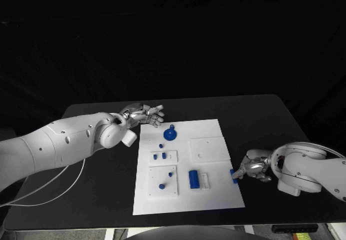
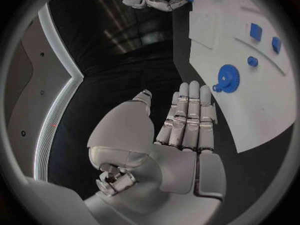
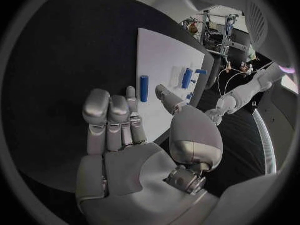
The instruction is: Assemble the parts on the task board
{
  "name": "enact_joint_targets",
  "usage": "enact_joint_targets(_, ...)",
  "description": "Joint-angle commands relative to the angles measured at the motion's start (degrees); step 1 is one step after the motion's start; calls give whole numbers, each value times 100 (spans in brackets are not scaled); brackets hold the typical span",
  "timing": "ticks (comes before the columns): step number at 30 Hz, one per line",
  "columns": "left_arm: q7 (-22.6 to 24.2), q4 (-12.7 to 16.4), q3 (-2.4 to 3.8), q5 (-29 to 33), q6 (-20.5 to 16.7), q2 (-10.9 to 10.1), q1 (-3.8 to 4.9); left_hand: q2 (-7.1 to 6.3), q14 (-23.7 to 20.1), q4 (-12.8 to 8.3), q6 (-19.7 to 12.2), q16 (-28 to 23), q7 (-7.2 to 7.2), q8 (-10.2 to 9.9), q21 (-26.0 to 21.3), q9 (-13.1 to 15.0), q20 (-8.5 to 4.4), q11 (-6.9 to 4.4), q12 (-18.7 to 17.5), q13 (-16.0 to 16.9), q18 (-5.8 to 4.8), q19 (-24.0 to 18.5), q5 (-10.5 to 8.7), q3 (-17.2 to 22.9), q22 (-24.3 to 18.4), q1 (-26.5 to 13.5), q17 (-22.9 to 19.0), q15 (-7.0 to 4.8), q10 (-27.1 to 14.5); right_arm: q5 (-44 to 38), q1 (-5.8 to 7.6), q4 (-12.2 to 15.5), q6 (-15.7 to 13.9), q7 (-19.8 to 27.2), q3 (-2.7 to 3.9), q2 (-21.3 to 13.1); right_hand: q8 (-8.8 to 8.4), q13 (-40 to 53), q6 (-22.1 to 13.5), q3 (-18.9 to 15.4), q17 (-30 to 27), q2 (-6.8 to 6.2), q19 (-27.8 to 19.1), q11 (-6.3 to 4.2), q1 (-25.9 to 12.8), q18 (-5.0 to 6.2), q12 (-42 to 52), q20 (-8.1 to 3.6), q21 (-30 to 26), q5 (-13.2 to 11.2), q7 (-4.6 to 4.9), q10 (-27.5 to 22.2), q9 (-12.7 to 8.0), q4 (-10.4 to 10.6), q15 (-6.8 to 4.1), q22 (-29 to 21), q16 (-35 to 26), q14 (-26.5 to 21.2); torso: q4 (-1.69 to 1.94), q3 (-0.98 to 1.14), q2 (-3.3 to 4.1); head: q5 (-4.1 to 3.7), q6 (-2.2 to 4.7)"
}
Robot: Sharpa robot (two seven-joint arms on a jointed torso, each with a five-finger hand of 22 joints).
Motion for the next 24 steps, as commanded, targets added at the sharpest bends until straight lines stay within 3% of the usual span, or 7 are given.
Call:
enact_joint_targets(1, 59, 15, 4, 34, 75, -2, 3, -8, 35, 5, -44, -19, -8, 32, -20, -8, 2, 12, 18, -8, 58, 32, -26, 43, 5, -48, 9, 11, -4, -102, -60, 18, 130, -22, -1, 42, 37, 1, -3, -7, 1, -3, -18, 7, -46, 655, -36, 27, -11, -25, 14, 15, 7, 43, 21, -4, -32, 10, 1, -2, 0, 4, -13)
enact_joint_targets(7, 48, 17, 4, 33, 87, -7, 3, -6, 35, 5, -45, -20, -8, 32, -21, -8, 2, 12, 18, -8, 59, 33, -30, 44, 6, -48, 10, 11, -4, -104, -153, -12, 98, -22, -1, 128, 42, 3, 5, -16, 4, 46, -20, 2, -32, 655, -35, 22, -7, -25, 9, 17, 13, 45, 17, 0, -31, 9, 1, -3, 1, 9, -30)
enact_joint_targets(17, 37, 16, 4, 32, 90, -18, 3, -3, 36, 3, -46, -22, -8, 32, -23, -9, 1, 11, 18, -8, 60, 33, -36, 49, 8, -44, 11, 10, -5, -441, -237, -174, -49, -23, -1, 268, 51, 14, 22, -79, 11, 302, -36, -5, 70, 655, -34, 18, 11, -26, 1, 22, 33, -77, 11, 17, -27, 5, 0, -4, -2, 20, -56)
enact_joint_targets(24, 26, 16, 3, 32, 102, -21, 3, 2, 36, 3, -46, -23, -8, 32, -24, -10, 1, 11, 18, -8, 60, 34, -38, 52, 9, -44, 12, 10, -5, -441, -262, -211, -156, -18, 0, 348, 55, 17, 37, -76, 11, 389, -41, -9, 89, 655, -34, 24, 13, -26, -3, 30, 38, -102, 8, 19, -27, 6, 2, -2, -1, 31, -65)
